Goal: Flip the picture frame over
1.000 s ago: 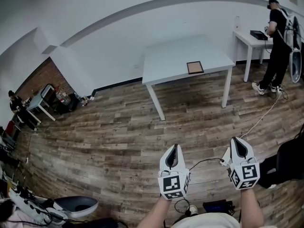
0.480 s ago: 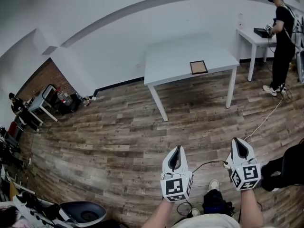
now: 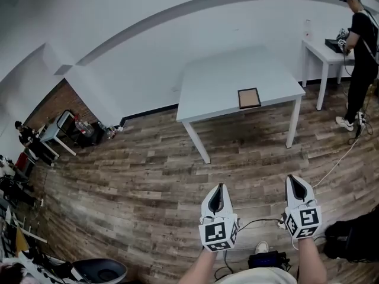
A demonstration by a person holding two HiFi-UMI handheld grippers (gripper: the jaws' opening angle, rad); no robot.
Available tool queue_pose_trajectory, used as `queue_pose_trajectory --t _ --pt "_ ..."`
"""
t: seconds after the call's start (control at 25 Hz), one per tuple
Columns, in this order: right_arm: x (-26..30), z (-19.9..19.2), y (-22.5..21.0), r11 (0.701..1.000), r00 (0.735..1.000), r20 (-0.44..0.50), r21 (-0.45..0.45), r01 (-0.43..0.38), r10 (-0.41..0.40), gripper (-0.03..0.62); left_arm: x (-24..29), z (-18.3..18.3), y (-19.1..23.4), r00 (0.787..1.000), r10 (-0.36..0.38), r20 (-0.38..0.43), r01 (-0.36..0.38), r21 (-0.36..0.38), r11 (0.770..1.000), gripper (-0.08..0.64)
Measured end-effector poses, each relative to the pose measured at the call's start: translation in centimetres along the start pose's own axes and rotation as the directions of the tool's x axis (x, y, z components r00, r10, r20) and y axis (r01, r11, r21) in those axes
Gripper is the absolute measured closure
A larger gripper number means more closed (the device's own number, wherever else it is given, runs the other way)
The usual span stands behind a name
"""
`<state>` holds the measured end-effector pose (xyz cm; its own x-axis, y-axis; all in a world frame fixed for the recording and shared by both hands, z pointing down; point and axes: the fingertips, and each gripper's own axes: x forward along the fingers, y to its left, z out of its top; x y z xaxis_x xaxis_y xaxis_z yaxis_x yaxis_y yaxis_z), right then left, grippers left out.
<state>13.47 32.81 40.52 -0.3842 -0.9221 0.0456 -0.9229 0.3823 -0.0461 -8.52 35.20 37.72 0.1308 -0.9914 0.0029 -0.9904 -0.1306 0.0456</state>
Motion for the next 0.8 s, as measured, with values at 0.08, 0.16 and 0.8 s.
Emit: queue_pose_trajectory --t 0.08,0.16,0.8 --pt "1.5 0.3 -1.7 1.000 1.000 0.005 -0.001 -0.008 0.008 0.566 2.2 0.0 -0.7 1.000 0.004 -0.006 -0.004 -0.005 1.000 0.560" --pt "3.0 0.6 -3.2 1.000 1.000 0.015 0.002 -0.020 0.020 0.566 4.3 0.2 -1.4 1.000 0.008 -0.002 -0.008 -0.002 1.000 0.560" --pt "10.9 -1.5 -8.8 1.000 1.000 -0.001 0.018 -0.020 0.020 0.566 14.5 -1.9 -3.3 1.000 -0.024 -0.008 0.024 -0.002 1.000 0.560"
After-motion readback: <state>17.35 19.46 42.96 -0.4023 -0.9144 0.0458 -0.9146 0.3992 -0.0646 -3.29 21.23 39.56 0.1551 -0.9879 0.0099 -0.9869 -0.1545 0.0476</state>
